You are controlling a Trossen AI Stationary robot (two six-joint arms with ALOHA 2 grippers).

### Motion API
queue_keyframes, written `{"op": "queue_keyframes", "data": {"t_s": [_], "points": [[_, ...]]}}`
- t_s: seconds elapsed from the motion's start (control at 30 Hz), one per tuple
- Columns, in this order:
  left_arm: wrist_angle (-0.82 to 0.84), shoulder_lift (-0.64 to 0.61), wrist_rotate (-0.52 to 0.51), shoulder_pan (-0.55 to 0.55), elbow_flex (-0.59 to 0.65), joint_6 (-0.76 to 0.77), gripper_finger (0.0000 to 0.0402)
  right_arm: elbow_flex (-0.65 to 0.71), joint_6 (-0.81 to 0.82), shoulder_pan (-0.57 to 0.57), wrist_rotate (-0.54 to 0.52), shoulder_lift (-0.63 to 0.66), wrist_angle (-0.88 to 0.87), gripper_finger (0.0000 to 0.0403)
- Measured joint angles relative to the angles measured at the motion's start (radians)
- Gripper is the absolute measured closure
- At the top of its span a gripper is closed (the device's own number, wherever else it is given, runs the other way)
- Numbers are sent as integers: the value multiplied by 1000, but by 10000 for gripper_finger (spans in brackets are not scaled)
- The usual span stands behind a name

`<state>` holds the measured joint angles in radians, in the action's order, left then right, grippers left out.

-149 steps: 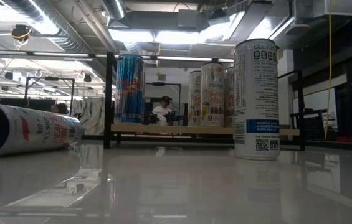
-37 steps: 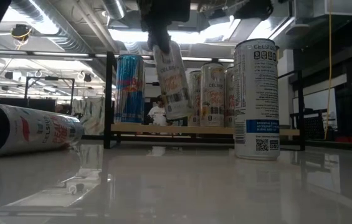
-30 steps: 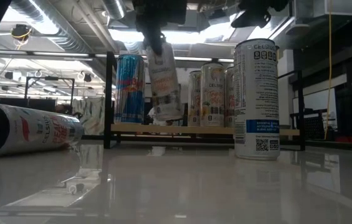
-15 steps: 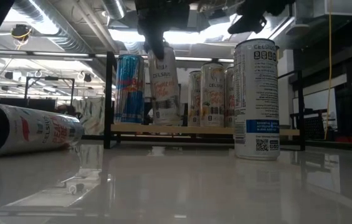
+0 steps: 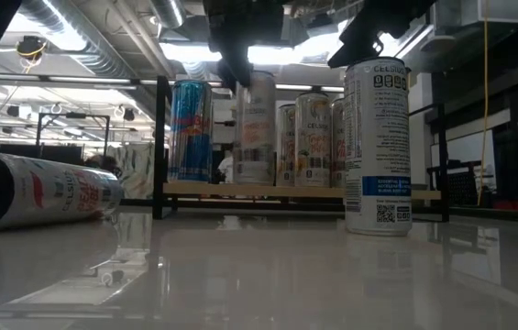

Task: Place canned beverage on shelf
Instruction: Put the white-yellow soda can on the shelf aligned with the other white-yellow soda can

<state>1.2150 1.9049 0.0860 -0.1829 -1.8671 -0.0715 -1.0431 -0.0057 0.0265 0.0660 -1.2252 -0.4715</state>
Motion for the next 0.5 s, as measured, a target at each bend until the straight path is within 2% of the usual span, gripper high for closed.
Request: {"op": "queue_keyframes", "data": {"t_s": [0.5], "points": [[8, 0, 0, 0, 1, 16, 94, 0, 0, 0, -1, -4, 44, 81]]}}
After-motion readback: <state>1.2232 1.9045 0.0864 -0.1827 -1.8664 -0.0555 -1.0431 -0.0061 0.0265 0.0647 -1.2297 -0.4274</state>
